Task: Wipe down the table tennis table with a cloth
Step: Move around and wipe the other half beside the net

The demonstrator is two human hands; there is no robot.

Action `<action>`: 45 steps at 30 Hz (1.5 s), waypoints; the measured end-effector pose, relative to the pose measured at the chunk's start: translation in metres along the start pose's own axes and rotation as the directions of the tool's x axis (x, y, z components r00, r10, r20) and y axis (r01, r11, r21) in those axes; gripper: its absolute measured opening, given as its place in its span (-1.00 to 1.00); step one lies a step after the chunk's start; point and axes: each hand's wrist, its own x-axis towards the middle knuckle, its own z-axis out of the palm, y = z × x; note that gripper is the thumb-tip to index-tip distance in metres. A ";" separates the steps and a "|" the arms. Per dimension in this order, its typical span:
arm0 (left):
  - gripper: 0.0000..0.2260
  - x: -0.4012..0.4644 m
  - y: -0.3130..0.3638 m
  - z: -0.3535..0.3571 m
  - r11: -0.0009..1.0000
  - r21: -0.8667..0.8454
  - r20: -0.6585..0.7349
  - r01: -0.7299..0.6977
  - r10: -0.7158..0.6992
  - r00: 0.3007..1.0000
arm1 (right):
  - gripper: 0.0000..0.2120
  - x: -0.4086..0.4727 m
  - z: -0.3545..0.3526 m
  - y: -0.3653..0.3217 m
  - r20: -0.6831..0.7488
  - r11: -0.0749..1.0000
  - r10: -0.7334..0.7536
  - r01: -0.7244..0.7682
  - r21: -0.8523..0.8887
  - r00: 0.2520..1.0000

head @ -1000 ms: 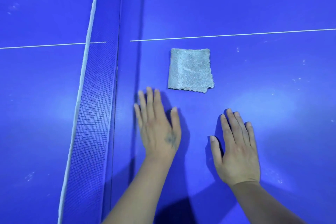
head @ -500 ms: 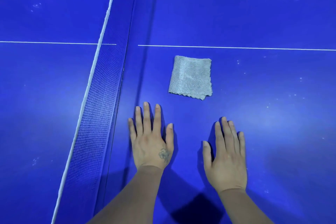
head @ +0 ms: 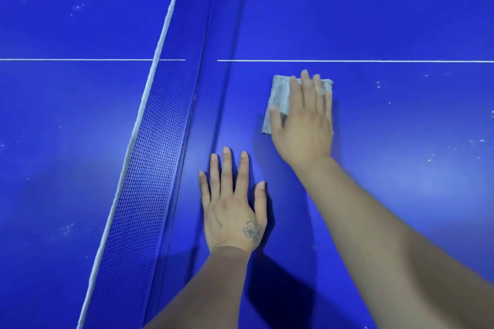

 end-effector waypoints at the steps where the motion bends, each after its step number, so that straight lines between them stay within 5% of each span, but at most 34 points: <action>1: -0.42 0.000 -0.001 0.000 1.000 0.003 -0.008 0.000 0.000 1.000 | -0.33 0.007 0.009 -0.005 0.032 0.999 0.002 0.000 -0.054 0.999; 10: -0.40 0.000 -0.001 0.000 1.000 0.000 0.007 -0.002 0.002 1.000 | -0.46 -0.035 0.004 0.038 0.069 0.957 -0.152 0.164 -0.240 0.986; 16: -0.40 0.000 0.000 -0.002 1.000 0.009 0.041 0.001 -0.001 0.999 | -0.44 -0.061 -0.045 0.122 0.085 0.939 0.086 -0.052 -0.340 0.993; 22: -0.41 0.000 0.000 -0.002 1.000 -0.001 0.032 0.000 0.000 0.999 | -0.36 0.013 -0.067 0.151 0.065 0.908 0.273 -0.234 -0.348 0.960; 29: -0.40 -0.001 -0.002 -0.001 1.000 -0.002 0.005 -0.002 0.002 1.000 | -0.24 0.066 -0.024 0.078 0.166 0.932 0.104 -0.038 -0.360 0.981; 38: -0.41 0.000 0.000 -0.003 1.000 -0.011 0.006 0.011 -0.011 1.000 | -0.36 -0.077 -0.025 0.077 0.174 0.929 -0.207 0.250 -0.275 0.963; 45: -0.41 -0.002 -0.001 -0.004 1.000 -0.015 0.012 0.008 -0.008 1.000 | -0.35 -0.083 -0.074 0.166 0.064 0.916 0.040 -0.011 -0.402 0.997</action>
